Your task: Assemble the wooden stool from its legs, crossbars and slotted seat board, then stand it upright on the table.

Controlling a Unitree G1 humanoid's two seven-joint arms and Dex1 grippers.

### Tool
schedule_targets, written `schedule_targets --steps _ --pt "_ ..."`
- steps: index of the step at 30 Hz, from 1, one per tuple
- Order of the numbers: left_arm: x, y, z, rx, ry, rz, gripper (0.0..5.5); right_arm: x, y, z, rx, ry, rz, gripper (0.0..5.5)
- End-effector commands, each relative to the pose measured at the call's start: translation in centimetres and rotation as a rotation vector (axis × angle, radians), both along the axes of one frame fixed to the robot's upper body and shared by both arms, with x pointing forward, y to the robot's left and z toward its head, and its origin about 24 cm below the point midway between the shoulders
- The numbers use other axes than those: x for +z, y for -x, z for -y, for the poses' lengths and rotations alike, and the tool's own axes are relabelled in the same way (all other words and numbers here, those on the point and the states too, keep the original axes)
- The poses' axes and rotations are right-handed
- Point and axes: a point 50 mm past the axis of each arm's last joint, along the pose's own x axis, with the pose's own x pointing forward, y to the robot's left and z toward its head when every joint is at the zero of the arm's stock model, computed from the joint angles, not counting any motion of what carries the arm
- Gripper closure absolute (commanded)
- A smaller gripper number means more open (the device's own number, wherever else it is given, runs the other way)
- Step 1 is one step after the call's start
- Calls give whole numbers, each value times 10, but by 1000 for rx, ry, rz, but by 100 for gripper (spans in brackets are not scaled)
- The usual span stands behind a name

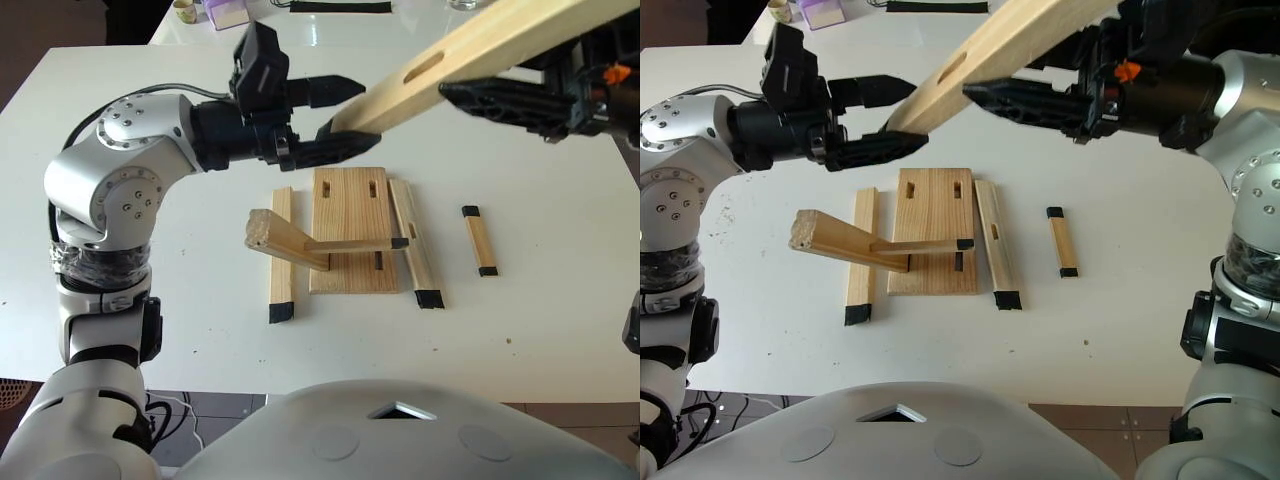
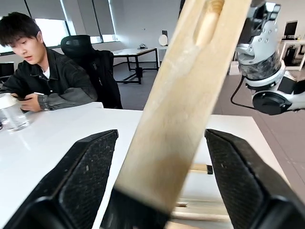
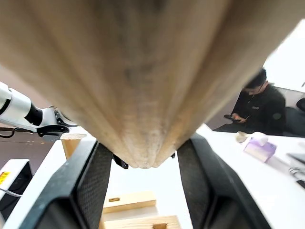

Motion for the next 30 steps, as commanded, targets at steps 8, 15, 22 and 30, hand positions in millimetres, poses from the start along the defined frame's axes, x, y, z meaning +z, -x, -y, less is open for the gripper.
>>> schedule_targets --steps 8,15,22,30 --pt "-54 -23 -89 370 -241 -35 214 -51 5 37 -180 333 12 350" --pt "-95 1 -113 320 -356 -145 214 -96 37 39 -69 487 -87 350" --pt "-117 34 -101 105 -455 -199 214 -101 47 25 -12 465 -96 350" --pt "-123 45 -95 47 -464 -207 214 -103 52 20 3 452 -111 350"
